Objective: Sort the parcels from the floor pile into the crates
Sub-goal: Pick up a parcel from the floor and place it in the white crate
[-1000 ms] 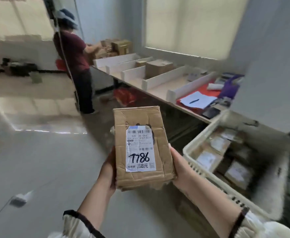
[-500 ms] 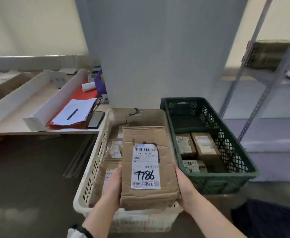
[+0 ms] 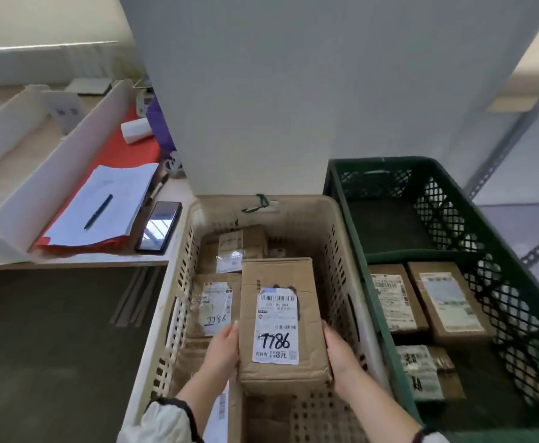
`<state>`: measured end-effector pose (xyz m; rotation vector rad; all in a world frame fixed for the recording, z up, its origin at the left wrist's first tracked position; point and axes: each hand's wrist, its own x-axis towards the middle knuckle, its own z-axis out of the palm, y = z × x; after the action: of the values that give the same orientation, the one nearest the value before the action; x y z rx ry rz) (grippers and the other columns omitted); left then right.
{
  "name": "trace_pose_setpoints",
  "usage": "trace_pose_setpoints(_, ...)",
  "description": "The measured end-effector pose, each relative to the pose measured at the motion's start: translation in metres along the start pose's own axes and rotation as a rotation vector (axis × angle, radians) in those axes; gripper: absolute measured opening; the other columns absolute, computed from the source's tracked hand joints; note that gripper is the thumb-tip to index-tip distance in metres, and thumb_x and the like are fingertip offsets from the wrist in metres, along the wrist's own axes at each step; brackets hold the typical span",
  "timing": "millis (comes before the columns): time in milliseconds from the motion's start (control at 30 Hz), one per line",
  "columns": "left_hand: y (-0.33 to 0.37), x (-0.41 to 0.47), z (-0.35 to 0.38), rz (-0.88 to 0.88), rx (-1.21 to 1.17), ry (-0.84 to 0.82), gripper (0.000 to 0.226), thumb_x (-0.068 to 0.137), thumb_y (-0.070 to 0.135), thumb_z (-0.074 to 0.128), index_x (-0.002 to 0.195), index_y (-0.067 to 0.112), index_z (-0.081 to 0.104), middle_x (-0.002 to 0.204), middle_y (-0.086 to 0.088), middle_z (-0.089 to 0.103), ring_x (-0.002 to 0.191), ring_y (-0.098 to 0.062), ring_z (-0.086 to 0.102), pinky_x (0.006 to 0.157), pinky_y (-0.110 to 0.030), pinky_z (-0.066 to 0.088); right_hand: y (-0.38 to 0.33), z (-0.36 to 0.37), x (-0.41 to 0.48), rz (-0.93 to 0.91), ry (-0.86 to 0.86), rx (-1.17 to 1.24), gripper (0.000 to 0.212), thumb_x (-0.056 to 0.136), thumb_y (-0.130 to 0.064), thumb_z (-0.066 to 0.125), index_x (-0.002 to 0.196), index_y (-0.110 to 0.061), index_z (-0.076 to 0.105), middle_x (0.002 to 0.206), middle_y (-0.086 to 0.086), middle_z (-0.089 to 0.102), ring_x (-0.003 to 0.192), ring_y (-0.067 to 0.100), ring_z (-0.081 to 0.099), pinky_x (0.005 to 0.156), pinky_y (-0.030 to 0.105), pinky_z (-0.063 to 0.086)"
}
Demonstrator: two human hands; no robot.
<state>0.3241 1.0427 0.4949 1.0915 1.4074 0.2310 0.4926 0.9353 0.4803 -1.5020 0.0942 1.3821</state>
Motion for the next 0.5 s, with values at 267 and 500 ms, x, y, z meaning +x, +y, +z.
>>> trace_pose_setpoints(267, -0.001, 0.067, 0.004, 0.01, 0.137, 0.088, 0.024, 0.1, 0.025, 0.042, 0.102, 0.014, 0.063, 0.099, -0.007, 0.069, 0.094, -0.023, 0.065, 0.089, -0.044, 0.052, -0.002, 0.013, 0.07, 0.07, 0.042, -0.047, 0.034, 0.094, -0.047, 0.046, 0.103, -0.023, 0.069, 0.091, 0.005, 0.075, 0.082, 0.021, 0.072, 0.063, 0.029, 0.056)
trace_pose_setpoints(500, -0.018, 0.075, 0.007, 0.064, 0.271, 0.138, 0.023, 0.098, 0.021, 0.046, 0.107, 0.017, 0.066, 0.094, 0.003, 0.068, 0.089, -0.016, 0.062, 0.075, -0.029, 0.05, 0.017, 0.008, 0.082, 0.066, 0.137, -0.106, 0.032, 0.098, -0.038, 0.042, 0.113, -0.021, 0.064, 0.103, 0.01, 0.071, 0.092, 0.026, 0.068, 0.071, 0.034, 0.057)
